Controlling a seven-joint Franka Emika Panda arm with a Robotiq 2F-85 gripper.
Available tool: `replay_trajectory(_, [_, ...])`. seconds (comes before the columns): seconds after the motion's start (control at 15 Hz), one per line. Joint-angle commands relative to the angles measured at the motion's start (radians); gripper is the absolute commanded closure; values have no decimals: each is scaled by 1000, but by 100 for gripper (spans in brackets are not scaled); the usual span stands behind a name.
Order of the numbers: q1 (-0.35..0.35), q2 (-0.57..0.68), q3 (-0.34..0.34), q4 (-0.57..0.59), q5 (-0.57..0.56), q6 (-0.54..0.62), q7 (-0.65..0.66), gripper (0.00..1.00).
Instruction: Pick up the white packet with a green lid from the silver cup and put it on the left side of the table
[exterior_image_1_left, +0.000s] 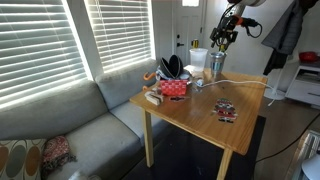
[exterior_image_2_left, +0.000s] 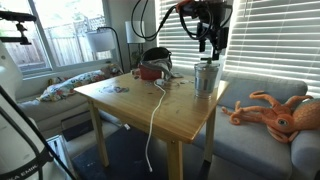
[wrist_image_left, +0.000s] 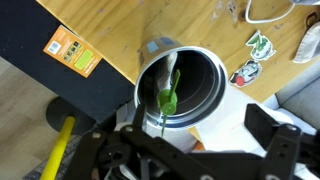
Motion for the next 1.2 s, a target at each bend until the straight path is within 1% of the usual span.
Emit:
replay_trajectory(0.0, [-20, 30, 12, 33, -12, -15, 47, 16])
replay_trajectory(0.07, [-21, 35, 12, 35, -7, -23, 52, 18])
replay_trajectory(0.13, [-21, 38, 12, 36, -5, -27, 51, 30])
replay_trajectory(0.2, [-21, 41, 13, 36, -5, -29, 54, 37])
replay_trajectory(0.27, [-21, 44, 13, 37, -6, -29, 57, 46])
replay_trajectory(0.4, [-20, 46, 14, 36, -11, -29, 65, 61])
replay_trajectory(0.53, [-20, 44, 15, 34, -16, -33, 70, 73])
replay_trajectory(0.73, [-18, 31, 17, 29, -25, -42, 75, 95])
replay_trajectory(0.8, [-17, 24, 18, 27, -30, -52, 76, 99])
replay_trajectory(0.93, [-15, 10, 21, 22, -52, -64, 84, 95])
replay_trajectory(1.13, [-12, -27, 28, 8, -88, -65, 90, 95])
